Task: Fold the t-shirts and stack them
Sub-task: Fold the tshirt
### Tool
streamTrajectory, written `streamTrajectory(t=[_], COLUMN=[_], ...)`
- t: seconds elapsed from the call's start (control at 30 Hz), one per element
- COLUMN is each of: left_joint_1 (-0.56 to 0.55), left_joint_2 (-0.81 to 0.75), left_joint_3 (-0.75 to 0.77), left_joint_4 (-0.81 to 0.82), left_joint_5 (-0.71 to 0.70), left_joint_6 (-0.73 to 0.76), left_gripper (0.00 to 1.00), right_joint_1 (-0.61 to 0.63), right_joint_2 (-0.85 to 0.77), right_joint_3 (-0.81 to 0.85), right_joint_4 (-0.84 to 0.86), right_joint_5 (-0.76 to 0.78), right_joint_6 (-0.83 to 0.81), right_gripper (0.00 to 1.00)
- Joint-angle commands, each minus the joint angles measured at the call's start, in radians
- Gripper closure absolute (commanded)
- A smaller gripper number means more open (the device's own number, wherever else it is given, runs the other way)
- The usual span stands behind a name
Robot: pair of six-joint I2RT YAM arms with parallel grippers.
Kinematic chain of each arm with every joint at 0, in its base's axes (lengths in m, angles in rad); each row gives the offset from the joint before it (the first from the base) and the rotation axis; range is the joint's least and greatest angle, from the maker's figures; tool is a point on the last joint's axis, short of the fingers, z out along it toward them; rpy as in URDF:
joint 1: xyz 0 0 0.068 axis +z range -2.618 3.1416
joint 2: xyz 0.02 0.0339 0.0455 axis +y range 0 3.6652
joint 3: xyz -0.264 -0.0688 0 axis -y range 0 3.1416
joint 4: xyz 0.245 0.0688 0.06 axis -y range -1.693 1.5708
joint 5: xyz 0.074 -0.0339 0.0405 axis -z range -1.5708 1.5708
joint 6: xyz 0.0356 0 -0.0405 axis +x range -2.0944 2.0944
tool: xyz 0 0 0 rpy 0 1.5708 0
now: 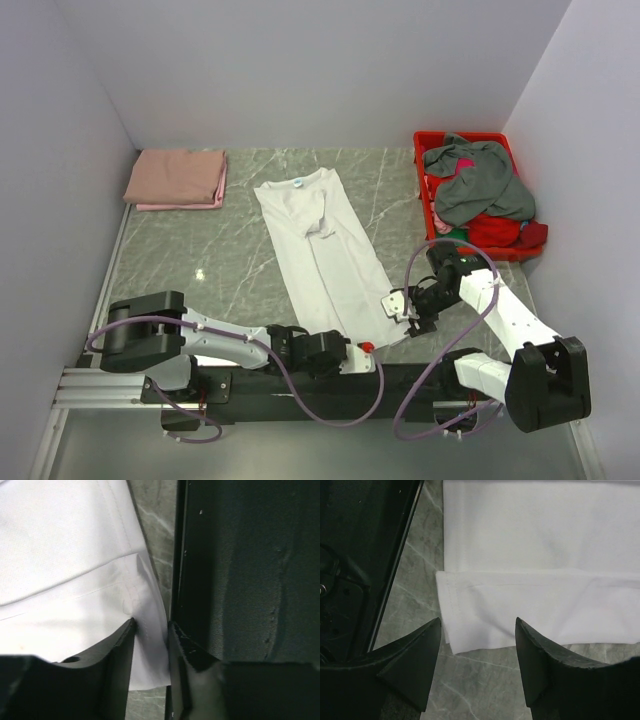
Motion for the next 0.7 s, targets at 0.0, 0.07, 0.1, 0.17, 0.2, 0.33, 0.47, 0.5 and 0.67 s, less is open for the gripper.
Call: streamTrajectory(t=[0.0, 0.07, 0.1, 0.17, 0.2, 0.33, 0.47, 0.5, 0.67], left_joint_1=[0.033, 0.044, 0.046, 0.050, 0.053, 0.067, 0.070, 0.070, 0.075], left_joint_2=[0.014, 0.005, 0.000, -0.029, -0.038, -0.059, -0.026, -0.011, -0.013], left_joint_3=[0.015, 0.015, 0.015, 0.006, 0.004, 0.007, 0.026, 0.033, 0.032], left_joint_4=[0.048, 0.041, 0.036, 0.033, 0.030, 0.022, 0.007, 0.007, 0.007], left_joint_5=[-0.058, -0.030, -0.018, 0.034, 0.048, 0.054, 0.056, 0.059, 0.070], left_joint_6=[0.015, 0.021, 0.021, 0.027, 0.029, 0.021, 0.033, 0.035, 0.038], left_gripper=[0.67, 0.69, 0.69, 0.65, 0.61, 0.62, 0.70, 0.74, 0.96], right_joint_1=[-0.006, -0.005, -0.003, -0.005, -0.005, -0.006, -0.005, -0.005, -0.001], right_joint_2=[-0.001, 0.005, 0.006, 0.010, 0.008, 0.022, 0.026, 0.026, 0.040], right_joint_3=[-0.007, -0.008, -0.007, -0.007, -0.008, -0.002, 0.000, -0.004, -0.020], right_joint_4=[0.000, -0.002, -0.002, 0.001, 0.003, 0.012, 0.009, 0.009, -0.011], right_joint_5=[0.006, 0.004, 0.004, 0.003, 0.003, -0.006, 0.000, 0.007, 0.043], right_joint_6=[-0.026, -0.029, -0.031, -0.028, -0.029, -0.019, -0.019, -0.026, -0.084], right_gripper=[0.33, 0.33, 0.33, 0.33, 0.33, 0.33, 0.33, 0.33, 0.33])
